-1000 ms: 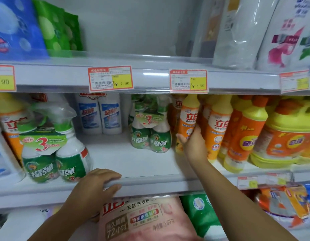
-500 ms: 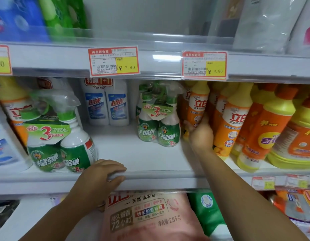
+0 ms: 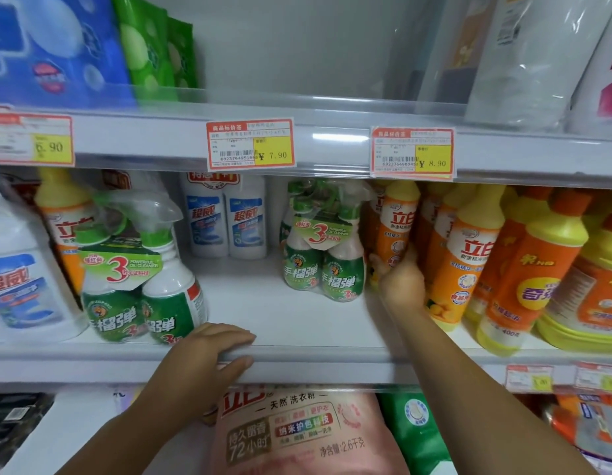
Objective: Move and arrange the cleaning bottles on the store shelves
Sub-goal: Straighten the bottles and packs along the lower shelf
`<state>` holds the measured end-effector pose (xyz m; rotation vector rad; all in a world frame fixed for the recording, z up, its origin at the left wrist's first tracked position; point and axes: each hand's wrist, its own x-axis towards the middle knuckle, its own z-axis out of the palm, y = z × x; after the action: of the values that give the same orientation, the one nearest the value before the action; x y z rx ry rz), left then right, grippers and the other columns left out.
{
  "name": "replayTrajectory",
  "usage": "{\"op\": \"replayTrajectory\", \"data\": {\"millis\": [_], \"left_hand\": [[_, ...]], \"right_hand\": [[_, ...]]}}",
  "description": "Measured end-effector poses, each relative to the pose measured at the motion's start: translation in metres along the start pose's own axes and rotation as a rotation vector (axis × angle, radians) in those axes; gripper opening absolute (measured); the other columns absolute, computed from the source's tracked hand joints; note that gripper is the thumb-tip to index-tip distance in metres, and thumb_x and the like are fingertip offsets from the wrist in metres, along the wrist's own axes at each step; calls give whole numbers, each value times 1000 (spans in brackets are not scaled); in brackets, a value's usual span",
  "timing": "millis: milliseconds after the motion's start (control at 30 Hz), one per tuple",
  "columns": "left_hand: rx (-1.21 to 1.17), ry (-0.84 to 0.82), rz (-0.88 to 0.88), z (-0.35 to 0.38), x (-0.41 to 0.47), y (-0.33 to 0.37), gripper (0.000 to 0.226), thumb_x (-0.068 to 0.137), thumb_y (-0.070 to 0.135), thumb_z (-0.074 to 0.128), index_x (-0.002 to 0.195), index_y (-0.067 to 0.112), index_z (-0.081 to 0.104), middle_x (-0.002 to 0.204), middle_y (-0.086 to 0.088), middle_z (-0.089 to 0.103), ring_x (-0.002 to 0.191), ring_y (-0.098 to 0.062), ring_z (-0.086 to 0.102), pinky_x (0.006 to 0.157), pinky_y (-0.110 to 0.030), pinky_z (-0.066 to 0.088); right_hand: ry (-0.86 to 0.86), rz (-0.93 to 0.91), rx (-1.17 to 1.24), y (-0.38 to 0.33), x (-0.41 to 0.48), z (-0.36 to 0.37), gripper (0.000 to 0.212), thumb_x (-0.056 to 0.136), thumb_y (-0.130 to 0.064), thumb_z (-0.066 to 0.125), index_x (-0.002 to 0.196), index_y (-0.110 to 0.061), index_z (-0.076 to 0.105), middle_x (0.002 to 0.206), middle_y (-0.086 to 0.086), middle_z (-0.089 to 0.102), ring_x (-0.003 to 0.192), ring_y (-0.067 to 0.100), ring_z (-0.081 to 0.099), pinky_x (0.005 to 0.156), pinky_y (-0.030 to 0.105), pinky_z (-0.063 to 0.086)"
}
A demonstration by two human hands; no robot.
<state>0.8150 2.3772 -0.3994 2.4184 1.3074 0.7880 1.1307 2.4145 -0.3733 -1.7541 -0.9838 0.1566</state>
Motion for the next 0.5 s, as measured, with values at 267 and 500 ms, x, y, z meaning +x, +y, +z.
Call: {"op": "replayTrajectory", "data": {"millis": [267, 500], "left_hand": [[-13, 47, -61, -27, -17, 2, 34, 76, 43, 63, 109, 37, 65, 111, 24, 57, 107, 2, 48, 86, -1, 25], [-35, 91, -115, -41, -28, -6, 31, 80, 34, 68, 111, 39, 63, 113, 25, 55, 109, -1, 47, 93, -17, 33]], "right_hand": [[77, -140, -70, -23, -49, -1, 61, 89, -29, 61, 139, -9, 33, 125, 20, 45, 117, 38, 45, 99, 44, 39], [-141, -199, -56, -27, -56, 19, 80, 72, -21, 79, 139, -21, 37, 129, 9, 53, 113, 29, 55, 90, 40, 49]]}}
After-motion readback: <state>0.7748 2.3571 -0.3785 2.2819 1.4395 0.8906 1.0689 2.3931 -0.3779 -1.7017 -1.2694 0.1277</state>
